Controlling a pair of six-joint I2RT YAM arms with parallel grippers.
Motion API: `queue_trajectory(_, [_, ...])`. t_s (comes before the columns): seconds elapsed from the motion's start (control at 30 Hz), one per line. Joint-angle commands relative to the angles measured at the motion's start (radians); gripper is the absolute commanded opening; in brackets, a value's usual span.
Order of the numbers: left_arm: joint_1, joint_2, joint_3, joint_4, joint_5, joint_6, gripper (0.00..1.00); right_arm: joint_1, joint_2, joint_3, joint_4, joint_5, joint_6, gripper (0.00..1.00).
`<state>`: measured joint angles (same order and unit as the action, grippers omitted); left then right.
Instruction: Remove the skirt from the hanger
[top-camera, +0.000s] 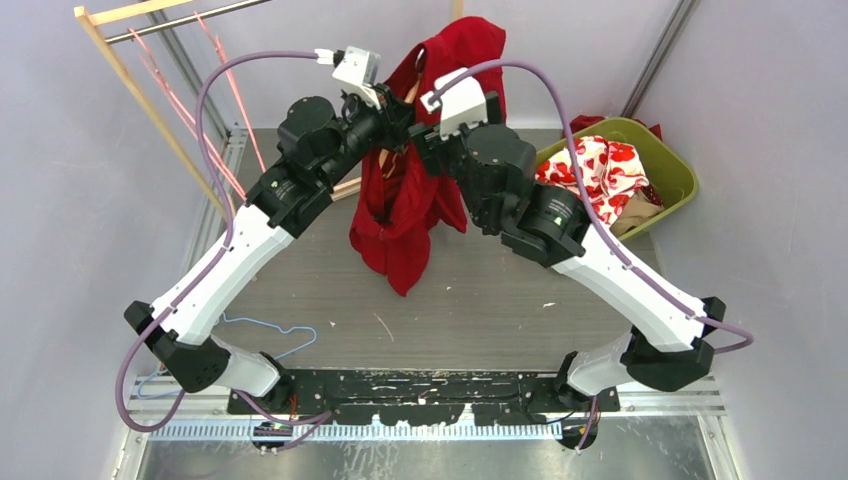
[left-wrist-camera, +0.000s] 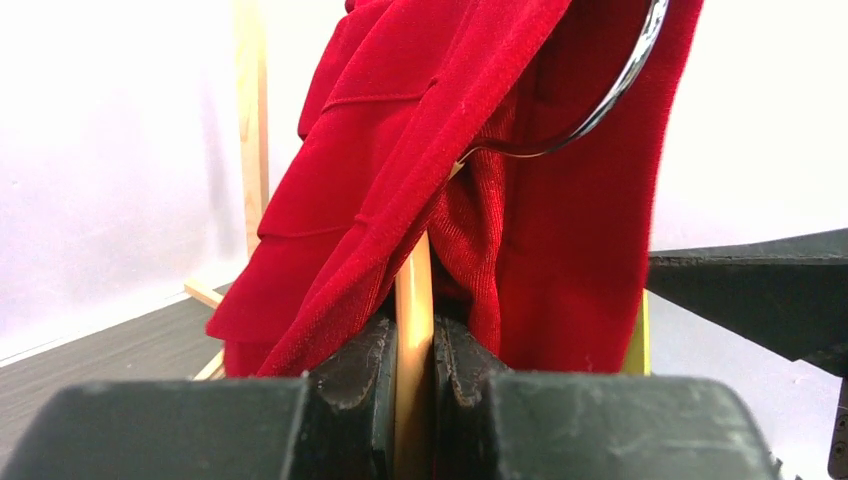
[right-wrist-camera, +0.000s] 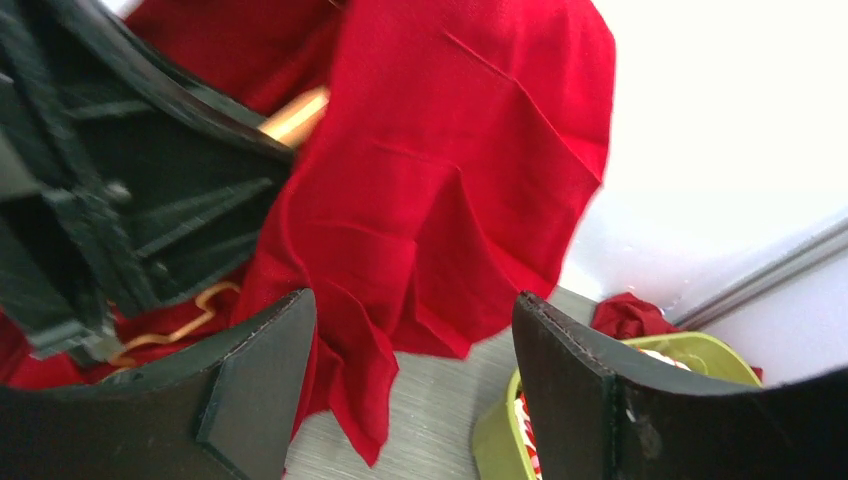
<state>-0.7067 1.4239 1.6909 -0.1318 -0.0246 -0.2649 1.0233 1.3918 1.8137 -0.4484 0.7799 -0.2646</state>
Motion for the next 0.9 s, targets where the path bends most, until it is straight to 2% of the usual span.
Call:
queue_trajectory(0.0, [0.002,-0.063,0.021,0.114,0.041,0.033,0.00,0.000,0.031,0.097,-0.002,-0.061,-0.032,0.77])
queue_trajectory(0.2, [0.001,-0.080,-0.022,0.088,0.057,0.047,0.00,-0.021,0.079,0.182,-0.003,-0.065,-0.073,0.77])
queue_trajectory(0.37, [0.000,-0.109,-0.045,0.075,0.080,0.071,0.00,-0.079,0.102,0.143,-0.009,-0.058,-0.036,0.76])
queue_trajectory(0.53, [0.000,-0.146,-0.071,0.067,0.085,0.096,0.00,-0.161,0.108,0.076,-0.014,-0.116,0.082,0.70])
queue_trajectory(0.7, [0.001,-0.182,-0.088,0.054,0.079,0.108,0.00,-0.204,0.115,0.054,-0.016,-0.164,0.165,0.60])
queue_trajectory(0.87, [0.001,-0.191,-0.102,0.050,0.043,0.132,0.00,-0.204,0.081,0.049,-0.018,-0.185,0.171,0.59])
